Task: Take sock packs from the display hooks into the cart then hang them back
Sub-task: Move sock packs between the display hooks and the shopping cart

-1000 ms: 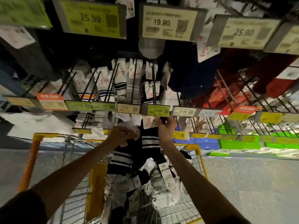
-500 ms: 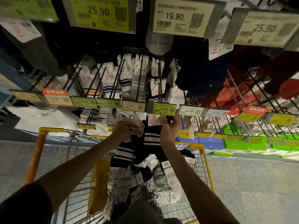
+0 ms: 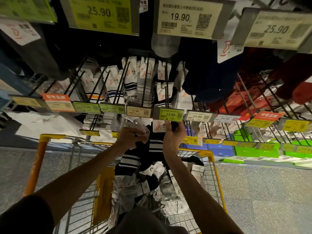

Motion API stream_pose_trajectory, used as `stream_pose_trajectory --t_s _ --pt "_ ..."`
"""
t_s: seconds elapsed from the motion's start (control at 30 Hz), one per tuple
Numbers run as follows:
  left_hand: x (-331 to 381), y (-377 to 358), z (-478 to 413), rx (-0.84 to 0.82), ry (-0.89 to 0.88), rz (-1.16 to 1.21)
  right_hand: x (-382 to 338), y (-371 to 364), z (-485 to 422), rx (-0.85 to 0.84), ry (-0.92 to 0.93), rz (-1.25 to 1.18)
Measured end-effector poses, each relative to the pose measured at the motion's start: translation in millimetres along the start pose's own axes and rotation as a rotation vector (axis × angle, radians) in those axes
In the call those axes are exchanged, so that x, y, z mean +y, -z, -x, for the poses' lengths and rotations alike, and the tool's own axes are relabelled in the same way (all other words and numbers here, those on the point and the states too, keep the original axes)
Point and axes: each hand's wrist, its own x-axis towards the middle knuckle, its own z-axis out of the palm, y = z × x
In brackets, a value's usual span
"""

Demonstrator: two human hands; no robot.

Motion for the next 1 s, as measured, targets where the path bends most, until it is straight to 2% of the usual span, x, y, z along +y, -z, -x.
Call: stream_pose_trajectory --t_s 0.13,0.37,0.47,0.57,0.7,0.87,1.0 --pt "3 6 2 0.006 0.033 0.043 -1 1 -6 0.018 -0.041 -0.021" --pt "3 5 2 0.009 0.028 0.047 -2 6 -10 -0.049 -0.086 -0.025" --pt "4 -1 3 0.023 0.02 0.034 0 4 -9 -0.057 -0.059 0.011" --pt "4 -4 2 0.031 0.021 0.034 -1 1 -5 -0.033 -0.031 0.019" --pt "8 -8 3 0.041 0.005 0.012 -2 2 -10 0.009 -0.087 -0.006" --pt "11 -10 1 0.064 -0.009 0.006 -1 3 -25 -0.054 -0.174 0.023" --pt "11 -10 -3 0.131 0.001 -0.028 -3 -2 -38 -0.089 -0.173 0.079"
